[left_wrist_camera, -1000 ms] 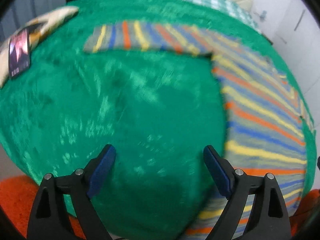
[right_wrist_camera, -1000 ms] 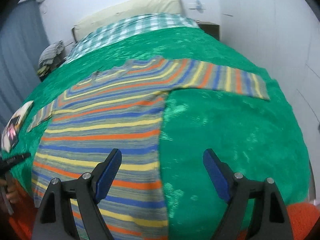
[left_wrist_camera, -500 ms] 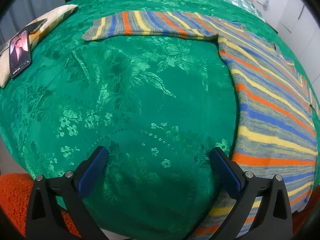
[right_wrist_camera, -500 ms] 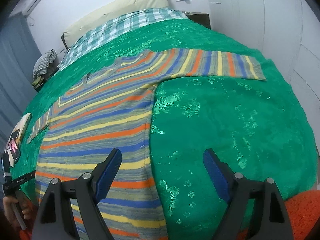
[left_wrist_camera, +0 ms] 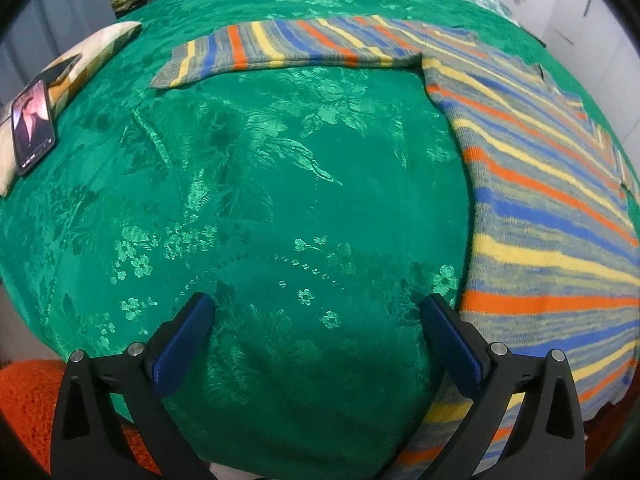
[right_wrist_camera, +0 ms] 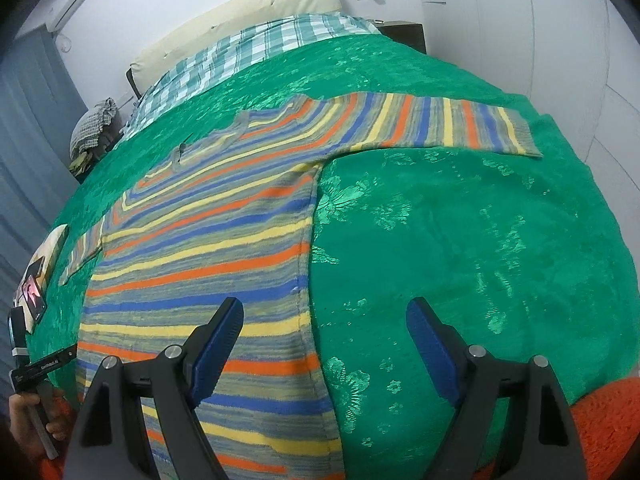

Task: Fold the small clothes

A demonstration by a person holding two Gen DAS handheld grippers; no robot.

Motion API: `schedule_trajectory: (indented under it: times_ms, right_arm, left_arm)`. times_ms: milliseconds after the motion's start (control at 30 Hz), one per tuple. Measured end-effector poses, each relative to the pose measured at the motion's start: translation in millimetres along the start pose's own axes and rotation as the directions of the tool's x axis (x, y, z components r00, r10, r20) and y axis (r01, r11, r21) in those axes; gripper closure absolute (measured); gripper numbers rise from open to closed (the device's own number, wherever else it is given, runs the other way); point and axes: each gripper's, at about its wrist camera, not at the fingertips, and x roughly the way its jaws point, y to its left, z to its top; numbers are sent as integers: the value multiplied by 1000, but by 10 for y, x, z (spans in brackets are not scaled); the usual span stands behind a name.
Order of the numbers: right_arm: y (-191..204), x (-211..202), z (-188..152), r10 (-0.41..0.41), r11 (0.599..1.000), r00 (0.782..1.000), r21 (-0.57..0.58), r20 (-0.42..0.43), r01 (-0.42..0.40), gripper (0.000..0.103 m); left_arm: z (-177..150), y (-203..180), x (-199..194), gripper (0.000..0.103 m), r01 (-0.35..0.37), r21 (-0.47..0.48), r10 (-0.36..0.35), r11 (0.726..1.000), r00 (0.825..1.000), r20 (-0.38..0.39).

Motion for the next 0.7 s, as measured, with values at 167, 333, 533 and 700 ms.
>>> schedule_trajectory:
  times_ms: [167, 333, 533, 700]
  right_arm:
    - [26, 20, -2, 4, 1000, 1000, -8, -7, -4, 20]
    - [33, 36, -6, 8, 1000, 1000, -9, -12, -8, 20]
    - [23, 68, -5, 14, 1000, 1000, -3, -23, -14, 20]
    - [15, 91, -9, 16, 1000, 999, -4, -31, -16, 20]
  left_arm:
    - [-2, 4, -4, 0, 12, 0, -12, 1000, 1000, 2]
    - [-8, -22, -6, 0, 8, 0, -8, 1000, 1000, 9]
    - [-28, -12, -8, 0, 13, -5, -13, 1000, 999, 32]
    - [-39, -19, -7, 0, 11, -5, -11, 1000, 999, 37]
